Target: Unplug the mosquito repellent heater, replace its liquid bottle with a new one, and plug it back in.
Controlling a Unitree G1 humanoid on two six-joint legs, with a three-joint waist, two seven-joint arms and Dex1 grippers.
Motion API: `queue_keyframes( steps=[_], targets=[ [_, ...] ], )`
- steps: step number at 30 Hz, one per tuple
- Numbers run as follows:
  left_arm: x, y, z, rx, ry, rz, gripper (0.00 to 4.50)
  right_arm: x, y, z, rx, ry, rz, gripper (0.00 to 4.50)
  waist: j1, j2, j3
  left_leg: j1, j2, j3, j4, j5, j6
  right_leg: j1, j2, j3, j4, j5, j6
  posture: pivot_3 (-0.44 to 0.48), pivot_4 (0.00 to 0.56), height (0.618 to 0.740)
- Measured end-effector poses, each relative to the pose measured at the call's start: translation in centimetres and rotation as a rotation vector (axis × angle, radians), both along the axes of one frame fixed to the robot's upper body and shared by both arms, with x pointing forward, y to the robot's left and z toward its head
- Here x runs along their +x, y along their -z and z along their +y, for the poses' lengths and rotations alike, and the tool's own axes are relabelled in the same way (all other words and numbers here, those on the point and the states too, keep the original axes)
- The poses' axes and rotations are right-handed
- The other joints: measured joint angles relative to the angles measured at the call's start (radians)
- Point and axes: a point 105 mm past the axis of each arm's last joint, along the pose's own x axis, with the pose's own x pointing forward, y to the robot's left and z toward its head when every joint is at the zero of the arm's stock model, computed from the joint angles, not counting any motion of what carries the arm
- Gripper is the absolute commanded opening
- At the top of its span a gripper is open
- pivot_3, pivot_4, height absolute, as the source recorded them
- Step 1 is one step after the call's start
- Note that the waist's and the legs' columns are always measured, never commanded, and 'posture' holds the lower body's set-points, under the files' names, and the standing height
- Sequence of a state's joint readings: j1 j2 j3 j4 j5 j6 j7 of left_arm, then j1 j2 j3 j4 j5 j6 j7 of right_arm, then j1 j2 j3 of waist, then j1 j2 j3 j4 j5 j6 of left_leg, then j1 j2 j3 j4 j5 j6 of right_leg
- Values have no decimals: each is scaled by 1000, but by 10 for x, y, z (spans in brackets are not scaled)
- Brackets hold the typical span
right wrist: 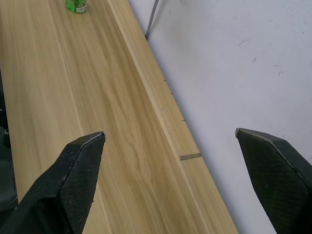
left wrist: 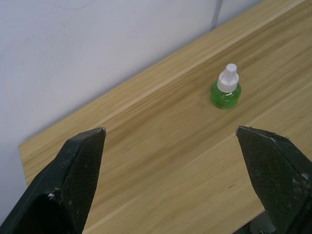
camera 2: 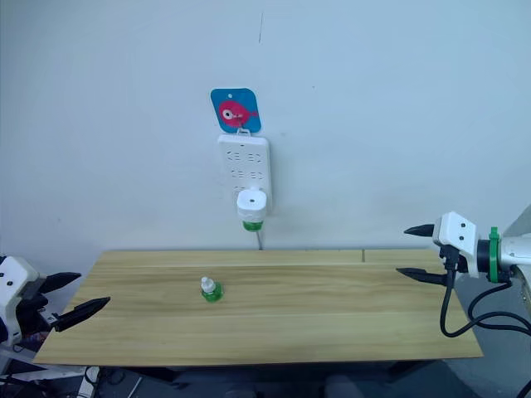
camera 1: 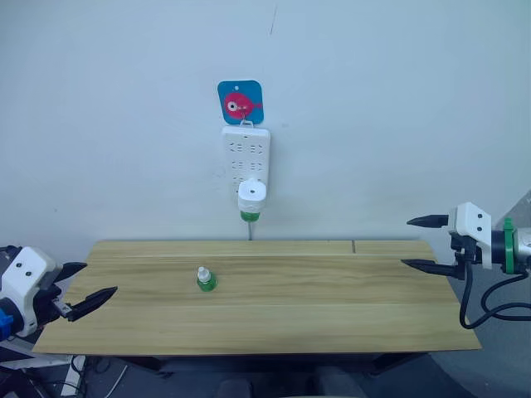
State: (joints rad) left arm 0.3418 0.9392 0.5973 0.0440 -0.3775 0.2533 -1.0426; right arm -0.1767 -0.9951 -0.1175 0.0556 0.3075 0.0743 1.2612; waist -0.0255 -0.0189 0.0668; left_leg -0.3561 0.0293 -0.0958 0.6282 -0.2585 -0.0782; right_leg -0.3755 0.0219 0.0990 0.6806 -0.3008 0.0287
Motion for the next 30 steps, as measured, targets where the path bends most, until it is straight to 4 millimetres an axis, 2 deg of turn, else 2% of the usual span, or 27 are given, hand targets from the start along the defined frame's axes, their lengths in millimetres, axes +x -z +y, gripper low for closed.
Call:
queue_keyframes(
  steps=[9,22,30],
  targets=[
    [15,-19,-4,-111,65,-42,4500,0,0,-1,-12,3,-1,4463,-1,0,0,1,0,1,0,0,0,1,0,0,0,0,0,84,0,736],
    [16,-24,-6,-109,137,-52,4500,-1,0,-11,-17,39,15,4463,-3,0,0,1,0,0,1,0,0,2,0,0,1,1,1,71,0,736],
    [17,-24,-11,-117,158,-43,4500,-6,9,-17,-32,64,47,4463,-5,1,0,2,0,1,1,0,0,2,0,0,1,1,1,46,3,736]
  ],
)
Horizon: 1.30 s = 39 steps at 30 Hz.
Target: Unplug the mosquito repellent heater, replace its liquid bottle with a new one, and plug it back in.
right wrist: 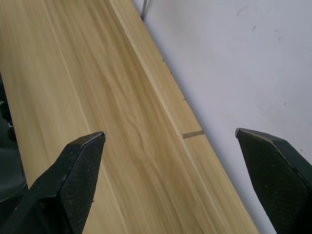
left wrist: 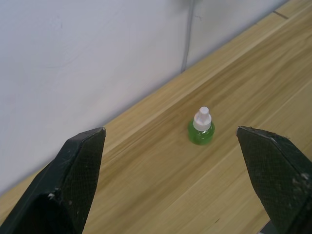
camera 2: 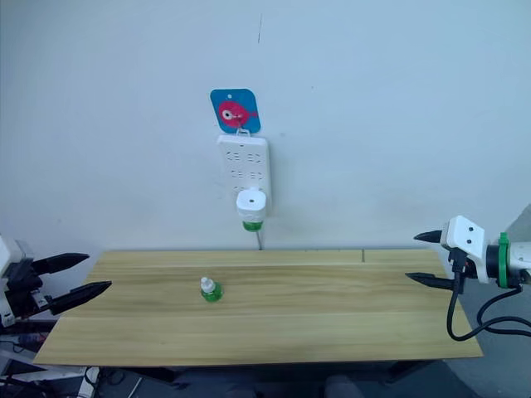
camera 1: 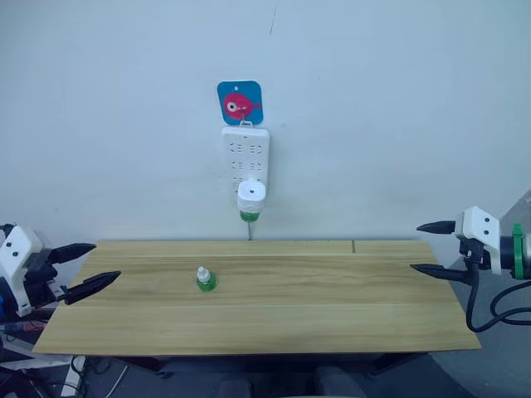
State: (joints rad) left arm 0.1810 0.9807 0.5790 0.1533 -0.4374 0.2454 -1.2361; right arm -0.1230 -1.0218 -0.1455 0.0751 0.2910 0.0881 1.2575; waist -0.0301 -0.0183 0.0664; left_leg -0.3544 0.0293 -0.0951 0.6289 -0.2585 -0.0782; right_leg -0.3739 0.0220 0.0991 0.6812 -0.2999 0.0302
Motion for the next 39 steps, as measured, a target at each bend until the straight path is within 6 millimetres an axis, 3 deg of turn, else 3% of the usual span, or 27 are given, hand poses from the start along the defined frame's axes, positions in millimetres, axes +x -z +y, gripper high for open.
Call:
queue_keyframes(
  steps=[4,13,25,28,33,39],
  targets=[
    [-1,8,-4,-28,9,53,4500,-2,3,-3,-8,23,-7,4463,-2,0,0,0,0,0,0,0,0,0,0,0,0,0,0,29,11,736],
    [22,0,-6,24,-13,9,4500,-9,-1,4,1,42,-22,4463,-3,2,2,0,0,0,0,0,0,0,0,0,0,0,0,-33,29,736],
    [70,-16,-54,-143,167,71,4500,-41,-44,94,180,-139,-31,4463,-62,3,14,-3,0,-2,1,0,0,-1,2,0,0,1,3,-205,75,736],
    [88,-25,-66,-154,211,43,4500,-43,-54,108,204,-129,-59,4463,-89,2,20,-4,0,-3,1,0,0,-1,2,0,0,2,4,-238,86,736],
    [111,-21,-90,-144,298,27,4500,-40,-63,133,262,-68,-84,4463,-142,-1,31,-9,0,-4,1,0,0,-6,2,1,0,3,5,-279,97,736],
    [126,-22,-92,-138,292,-2,4500,-41,-63,147,306,-13,-60,4463,-195,-1,37,-15,0,-5,1,0,0,-12,3,1,0,3,5,-309,106,736]
  ],
)
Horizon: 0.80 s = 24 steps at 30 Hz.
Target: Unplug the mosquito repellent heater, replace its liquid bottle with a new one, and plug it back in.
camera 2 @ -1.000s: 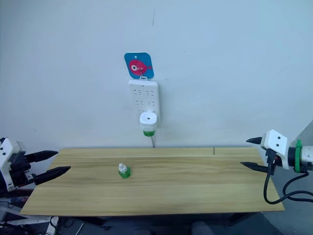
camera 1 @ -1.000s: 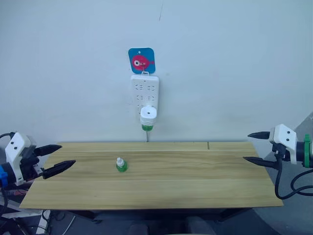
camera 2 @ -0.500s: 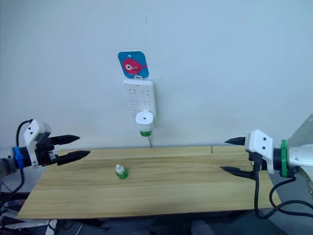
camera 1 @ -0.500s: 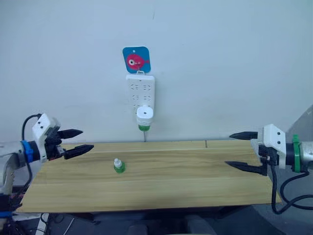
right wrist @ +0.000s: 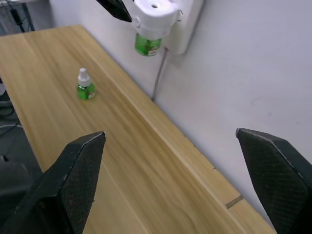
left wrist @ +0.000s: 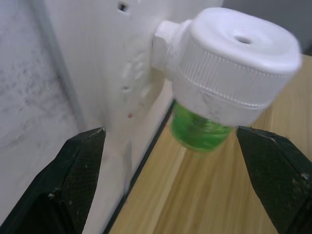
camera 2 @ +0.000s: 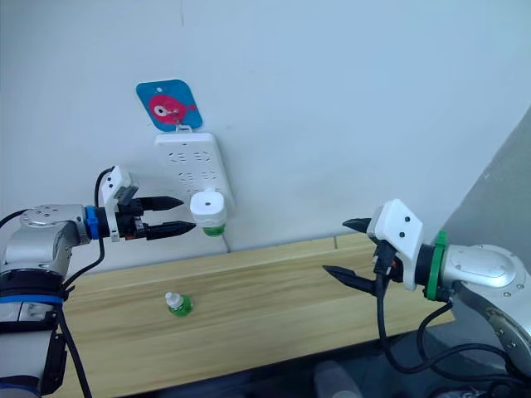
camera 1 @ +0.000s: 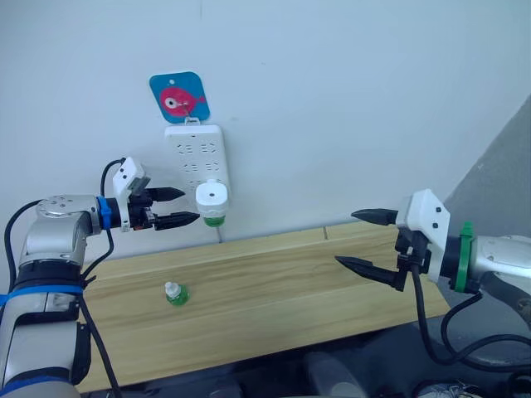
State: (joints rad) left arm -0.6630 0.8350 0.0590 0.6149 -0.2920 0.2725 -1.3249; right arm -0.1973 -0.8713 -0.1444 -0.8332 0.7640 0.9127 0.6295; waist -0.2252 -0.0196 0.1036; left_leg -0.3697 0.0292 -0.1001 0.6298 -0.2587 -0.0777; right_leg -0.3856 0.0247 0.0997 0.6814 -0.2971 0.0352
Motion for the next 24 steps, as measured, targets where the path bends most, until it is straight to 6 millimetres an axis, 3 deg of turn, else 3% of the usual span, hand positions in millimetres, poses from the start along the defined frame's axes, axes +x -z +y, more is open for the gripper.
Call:
queue_keyframes(
  steps=[4,14,24],
  targets=[
    [1,0,2,5,-5,-7,4500,-3,-1,5,17,7,5,4463,-23,2,3,-4,0,-1,0,0,0,-3,0,-1,0,0,0,-313,107,736],
    [9,6,2,-26,-98,-150,4500,0,-5,9,26,28,-24,4463,-25,4,9,-4,0,-3,2,0,0,-2,0,-1,0,0,1,-320,112,736],
    [11,5,1,-56,-96,-116,4500,-1,-2,13,28,9,-16,4463,-23,3,12,-5,-1,-4,4,0,0,-2,0,-2,0,1,2,-309,106,736]
  ],
)
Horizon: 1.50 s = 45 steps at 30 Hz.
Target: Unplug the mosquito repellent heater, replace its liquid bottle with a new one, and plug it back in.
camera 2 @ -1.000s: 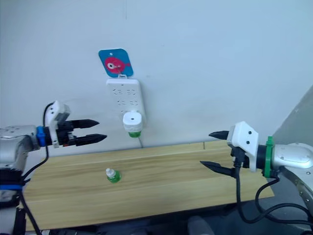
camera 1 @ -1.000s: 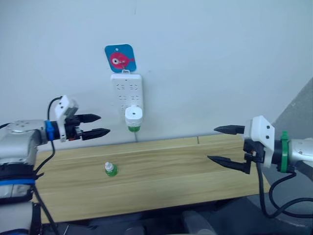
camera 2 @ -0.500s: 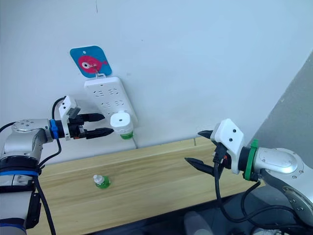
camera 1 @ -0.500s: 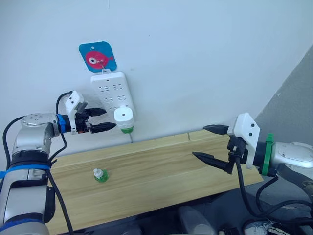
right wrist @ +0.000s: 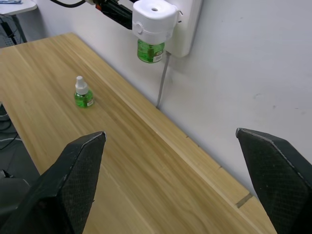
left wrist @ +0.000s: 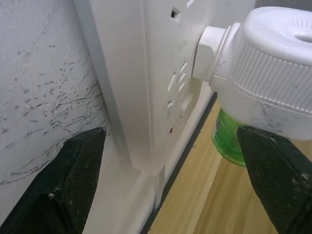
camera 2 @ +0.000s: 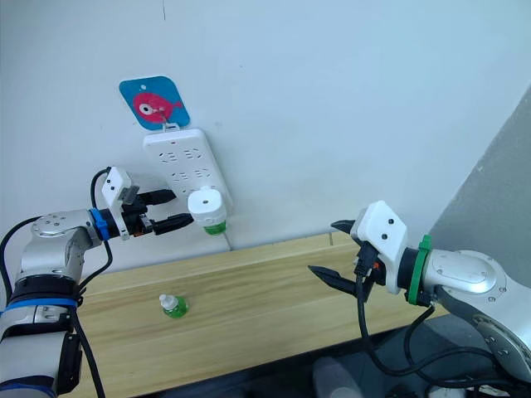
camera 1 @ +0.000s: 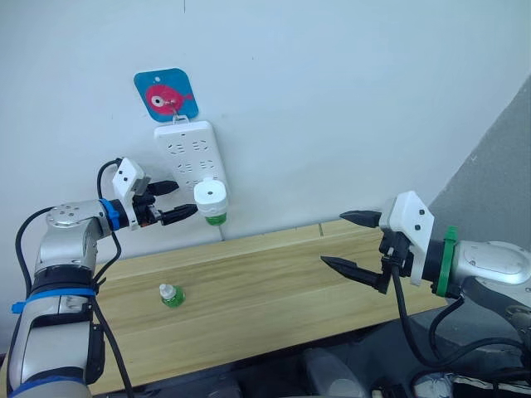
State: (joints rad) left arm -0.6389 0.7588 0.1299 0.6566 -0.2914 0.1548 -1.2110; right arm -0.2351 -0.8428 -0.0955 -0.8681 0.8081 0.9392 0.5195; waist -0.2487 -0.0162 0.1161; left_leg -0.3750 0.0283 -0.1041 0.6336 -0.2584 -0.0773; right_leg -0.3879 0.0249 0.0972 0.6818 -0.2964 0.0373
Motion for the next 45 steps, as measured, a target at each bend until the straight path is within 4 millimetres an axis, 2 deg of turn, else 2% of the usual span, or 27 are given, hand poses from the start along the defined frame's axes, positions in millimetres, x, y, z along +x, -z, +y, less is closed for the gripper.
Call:
queue_keyframes(
  steps=[9,10,11,13,16,19,20,24,28,31,35,40,45],
  targets=[
    [2,-4,-9,-26,51,16,4500,0,-1,1,6,-5,-8,4463,-1,0,4,-3,0,-1,3,0,0,-1,0,-1,0,0,1,-313,104,736],
    [2,-4,-10,-27,54,14,4103,0,-1,0,6,-4,-5,4500,-1,0,4,-3,0,-1,3,0,0,-1,0,-1,0,0,1,-313,104,736],
    [2,-4,-10,-27,54,14,3945,-1,0,0,7,-3,-2,4500,-1,0,4,-3,0,-1,3,0,0,-1,0,-1,0,0,1,-311,103,736],
    [3,-5,-10,-28,54,12,3345,-1,0,0,7,-3,1,4500,-2,0,4,-3,0,-1,3,0,0,-1,0,0,0,0,1,-311,103,736],
    [3,-5,-10,-26,53,9,2304,-1,1,0,7,-3,2,4500,-2,0,4,-3,0,-1,3,0,0,-1,0,0,0,0,1,-310,103,736],
    [3,-6,-11,-27,59,3,1464,-1,1,0,8,-4,3,4500,-2,0,4,-3,0,-1,3,0,0,-1,0,0,0,0,1,-309,103,736],
    [2,-6,-12,-27,68,4,1336,-1,1,0,9,-5,4,4500,-1,0,4,-3,-1,-1,3,0,0,-1,0,0,0,0,1,-308,104,736],
    [2,-6,-12,-27,69,4,1332,0,-1,3,31,-4,0,4500,-2,0,4,-3,0,-1,5,0,0,-1,0,0,0,1,2,-306,105,736],
    [2,-7,-14,-27,66,5,1329,9,-2,17,86,11,-19,4500,-3,0,5,-5,-1,-2,9,0,0,-1,0,0,0,2,3,-308,107,736],
    [0,-9,-16,-33,62,3,1314,30,-4,33,161,86,-47,4500,-3,1,7,-6,-1,-2,9,0,0,-1,0,0,0,2,3,-308,107,736],
    [-5,-10,-18,-42,50,2,1314,50,-10,67,258,145,-55,4500,-3,2,8,-7,-1,-4,9,0,0,-1,0,-1,1,2,3,-298,114,736],
    [-9,-11,-23,-61,42,11,1314,64,7,106,249,185,-13,4500,-1,3,10,-7,-1,-5,9,0,0,-2,-1,-2,1,4,0,-291,117,736],
    [-11,-11,-24,-65,29,15,1314,76,12,126,247,222,-10,4500,-3,3,10,-7,-2,-5,9,0,0,-1,-2,-2,1,4,0,-275,118,736]
  ],
)
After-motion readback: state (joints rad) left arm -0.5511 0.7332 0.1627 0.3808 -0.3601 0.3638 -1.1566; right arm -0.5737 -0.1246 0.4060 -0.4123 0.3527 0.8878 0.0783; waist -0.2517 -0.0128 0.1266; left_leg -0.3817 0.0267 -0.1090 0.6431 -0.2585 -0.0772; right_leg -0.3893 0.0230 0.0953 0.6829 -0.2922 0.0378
